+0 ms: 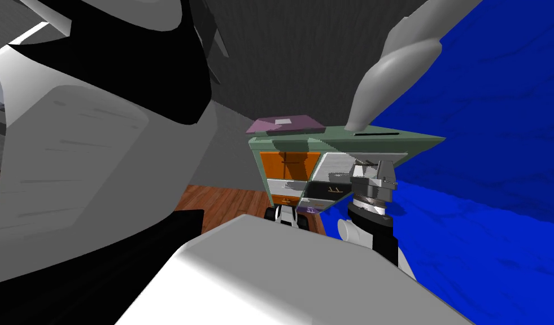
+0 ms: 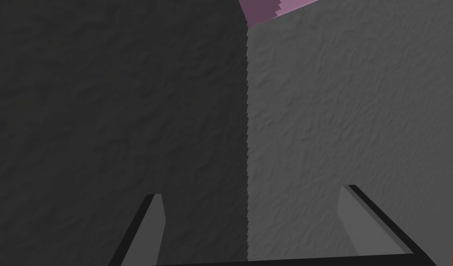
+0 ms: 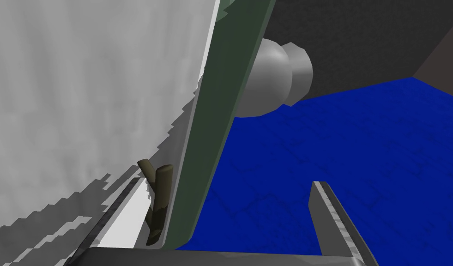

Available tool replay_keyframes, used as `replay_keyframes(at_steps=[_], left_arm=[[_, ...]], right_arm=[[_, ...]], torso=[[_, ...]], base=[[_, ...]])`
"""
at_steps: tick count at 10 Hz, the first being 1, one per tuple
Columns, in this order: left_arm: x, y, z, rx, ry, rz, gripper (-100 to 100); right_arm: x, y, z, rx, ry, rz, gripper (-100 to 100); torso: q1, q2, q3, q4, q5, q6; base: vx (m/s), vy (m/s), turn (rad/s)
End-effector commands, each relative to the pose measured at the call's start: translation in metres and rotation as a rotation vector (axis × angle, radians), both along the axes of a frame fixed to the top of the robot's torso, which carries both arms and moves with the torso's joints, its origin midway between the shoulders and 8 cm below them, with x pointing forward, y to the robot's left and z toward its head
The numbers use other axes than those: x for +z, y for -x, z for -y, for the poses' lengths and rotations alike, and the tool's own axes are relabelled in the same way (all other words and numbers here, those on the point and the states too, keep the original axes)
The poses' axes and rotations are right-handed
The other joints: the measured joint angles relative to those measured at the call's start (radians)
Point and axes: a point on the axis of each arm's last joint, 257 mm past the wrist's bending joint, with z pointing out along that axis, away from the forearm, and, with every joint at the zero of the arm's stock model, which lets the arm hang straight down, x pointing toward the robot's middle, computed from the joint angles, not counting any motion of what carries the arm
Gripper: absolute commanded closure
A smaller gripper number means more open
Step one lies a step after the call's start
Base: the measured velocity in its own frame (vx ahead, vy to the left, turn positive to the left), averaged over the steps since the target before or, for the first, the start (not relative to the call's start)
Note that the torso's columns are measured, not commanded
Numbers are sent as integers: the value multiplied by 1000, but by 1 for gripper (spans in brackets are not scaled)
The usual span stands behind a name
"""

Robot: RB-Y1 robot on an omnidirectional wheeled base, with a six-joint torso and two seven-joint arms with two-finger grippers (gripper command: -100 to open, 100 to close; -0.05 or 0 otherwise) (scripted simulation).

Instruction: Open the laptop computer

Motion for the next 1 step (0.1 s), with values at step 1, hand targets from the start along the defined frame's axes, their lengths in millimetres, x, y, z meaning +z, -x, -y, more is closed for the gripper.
replay_keyframes(at_steps=[1], left_arm=[[0, 0, 0, 0, 0, 0, -100]], right_arm=[[0, 0, 0, 0, 0, 0, 0]], torso=[[1, 1, 1, 0, 0, 0]], base=[[-3, 4, -13]])
